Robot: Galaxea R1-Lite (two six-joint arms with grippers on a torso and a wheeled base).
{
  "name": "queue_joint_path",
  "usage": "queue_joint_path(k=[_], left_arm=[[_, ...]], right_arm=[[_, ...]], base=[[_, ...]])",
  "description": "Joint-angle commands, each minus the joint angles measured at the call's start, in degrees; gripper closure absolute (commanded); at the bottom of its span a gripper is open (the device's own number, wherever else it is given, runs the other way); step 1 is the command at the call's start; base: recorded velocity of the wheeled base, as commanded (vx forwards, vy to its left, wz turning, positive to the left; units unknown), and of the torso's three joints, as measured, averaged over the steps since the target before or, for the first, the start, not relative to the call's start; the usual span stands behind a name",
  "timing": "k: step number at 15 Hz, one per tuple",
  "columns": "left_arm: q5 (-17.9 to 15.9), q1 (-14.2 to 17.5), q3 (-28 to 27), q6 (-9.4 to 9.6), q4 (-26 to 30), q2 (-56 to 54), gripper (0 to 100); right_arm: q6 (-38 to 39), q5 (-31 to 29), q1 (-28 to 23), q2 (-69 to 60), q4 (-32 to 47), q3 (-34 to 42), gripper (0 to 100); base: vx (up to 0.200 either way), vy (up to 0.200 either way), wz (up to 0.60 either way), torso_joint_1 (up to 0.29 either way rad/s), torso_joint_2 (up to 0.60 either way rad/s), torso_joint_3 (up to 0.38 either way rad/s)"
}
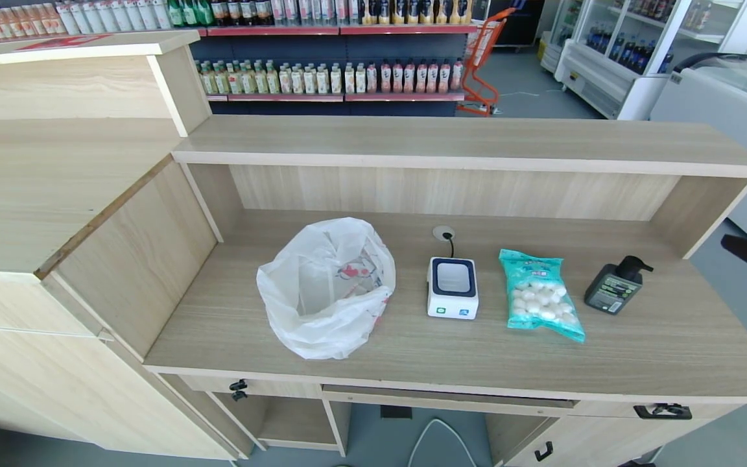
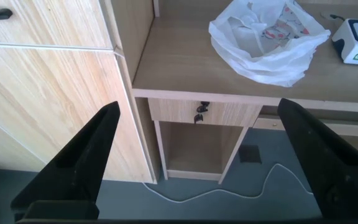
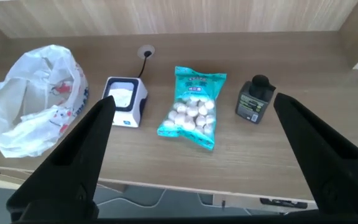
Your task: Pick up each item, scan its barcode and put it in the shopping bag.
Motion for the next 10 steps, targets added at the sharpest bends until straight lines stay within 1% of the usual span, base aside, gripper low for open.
queue_joint_path(k=[1, 2, 5, 8, 10], left_arm=[[0.0, 0.0, 0.0, 0.01, 0.0, 0.0, 0], [0.0, 0.0, -0.1, -0.07, 0.0, 0.0, 0], [0.0, 0.0, 0.0, 0.01, 0.0, 0.0, 0], [0.0, 0.0, 0.0, -0.07, 0.0, 0.0, 0], [0.0, 0.0, -0.1, 0.01, 0.0, 0.0, 0]], right_arm=[[-0.2, 0.1, -0.9, 6.2, -0.9, -1.1, 0], [-0.4, -0.6, -1.6, 9.9, -5.3, -0.4, 0], [-1.5, -1.6, -3.8, 16.1, -11.9, 1.8, 0], [-2.1, -2.0, -4.5, 16.9, -11.0, 2.2, 0], [-2.1, -1.9, -5.2, 20.7, -10.1, 1.5, 0]], base=[[0.0, 0.0, 0.0, 0.0, 0.0, 0.0], [0.0, 0.0, 0.0, 0.0, 0.0, 0.0], [0.0, 0.0, 0.0, 0.0, 0.0, 0.0], [0.0, 0.0, 0.0, 0.0, 0.0, 0.0], [0.0, 0.0, 0.0, 0.0, 0.0, 0.0]])
